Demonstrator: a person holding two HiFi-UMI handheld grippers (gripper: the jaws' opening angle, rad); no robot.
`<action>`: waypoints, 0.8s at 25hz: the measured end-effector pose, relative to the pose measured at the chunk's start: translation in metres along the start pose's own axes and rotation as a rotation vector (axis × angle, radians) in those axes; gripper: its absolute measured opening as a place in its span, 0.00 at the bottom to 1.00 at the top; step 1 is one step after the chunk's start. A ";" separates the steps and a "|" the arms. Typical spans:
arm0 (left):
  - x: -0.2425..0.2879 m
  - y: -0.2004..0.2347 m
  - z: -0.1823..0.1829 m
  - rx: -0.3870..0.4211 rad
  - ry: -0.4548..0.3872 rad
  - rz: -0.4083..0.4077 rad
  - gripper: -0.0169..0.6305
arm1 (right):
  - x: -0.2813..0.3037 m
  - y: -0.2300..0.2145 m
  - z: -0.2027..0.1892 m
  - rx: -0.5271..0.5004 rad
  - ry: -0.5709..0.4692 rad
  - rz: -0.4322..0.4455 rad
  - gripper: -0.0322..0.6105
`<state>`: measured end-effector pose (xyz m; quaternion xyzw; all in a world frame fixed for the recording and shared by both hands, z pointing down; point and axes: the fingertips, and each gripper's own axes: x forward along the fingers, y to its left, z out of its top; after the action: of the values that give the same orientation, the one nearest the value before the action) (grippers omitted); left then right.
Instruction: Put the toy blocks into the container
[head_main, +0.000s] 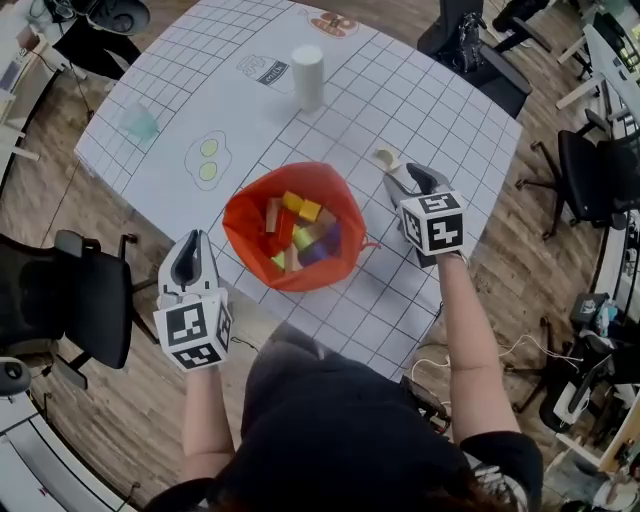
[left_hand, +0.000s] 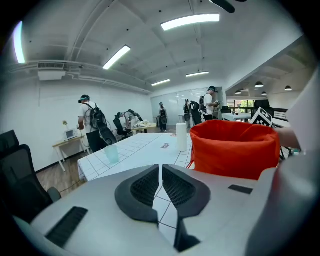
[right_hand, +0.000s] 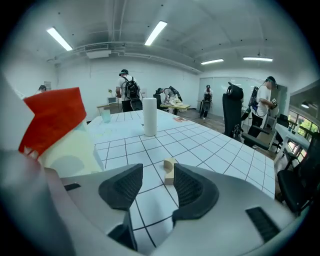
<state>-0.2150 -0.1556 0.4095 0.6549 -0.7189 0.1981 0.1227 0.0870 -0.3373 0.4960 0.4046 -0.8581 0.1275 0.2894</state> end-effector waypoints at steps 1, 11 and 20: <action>0.001 0.000 -0.002 -0.002 0.007 0.006 0.09 | 0.005 -0.003 -0.005 0.009 0.011 -0.004 0.38; 0.007 0.000 -0.019 -0.019 0.053 0.031 0.09 | 0.052 -0.022 -0.027 -0.017 0.095 -0.049 0.39; 0.007 0.007 -0.030 -0.013 0.089 0.035 0.09 | 0.069 -0.027 -0.038 -0.024 0.166 -0.079 0.35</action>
<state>-0.2254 -0.1474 0.4386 0.6319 -0.7255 0.2242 0.1552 0.0879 -0.3802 0.5677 0.4227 -0.8161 0.1389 0.3688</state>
